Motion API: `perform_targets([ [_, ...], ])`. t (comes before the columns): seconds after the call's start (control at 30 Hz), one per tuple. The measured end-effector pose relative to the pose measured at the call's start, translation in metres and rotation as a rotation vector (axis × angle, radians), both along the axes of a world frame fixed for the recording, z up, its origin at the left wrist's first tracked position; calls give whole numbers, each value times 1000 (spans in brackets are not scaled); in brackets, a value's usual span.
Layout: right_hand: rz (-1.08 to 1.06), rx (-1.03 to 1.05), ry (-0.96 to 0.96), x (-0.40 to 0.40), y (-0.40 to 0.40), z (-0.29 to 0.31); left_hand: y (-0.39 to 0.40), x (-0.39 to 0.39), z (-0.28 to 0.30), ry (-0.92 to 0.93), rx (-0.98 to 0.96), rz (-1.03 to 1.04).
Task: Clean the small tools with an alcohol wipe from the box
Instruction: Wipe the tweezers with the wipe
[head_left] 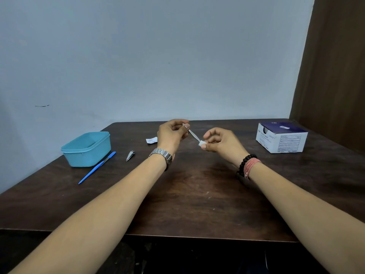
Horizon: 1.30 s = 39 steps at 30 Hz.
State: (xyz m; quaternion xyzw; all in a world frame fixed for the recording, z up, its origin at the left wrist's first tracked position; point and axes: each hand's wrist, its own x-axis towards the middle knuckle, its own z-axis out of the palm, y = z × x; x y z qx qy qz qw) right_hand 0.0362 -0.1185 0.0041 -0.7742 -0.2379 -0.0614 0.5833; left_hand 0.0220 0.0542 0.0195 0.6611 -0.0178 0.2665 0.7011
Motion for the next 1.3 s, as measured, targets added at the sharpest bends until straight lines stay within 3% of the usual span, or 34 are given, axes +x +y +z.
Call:
perform_targets([
  [0.53,-77,-13,-60,1,0,-1,4,-2,4,-29,-18,65],
  [1.3,-88,-11,-96,-3,1,2,-10,-6,-6,76,141,-59],
])
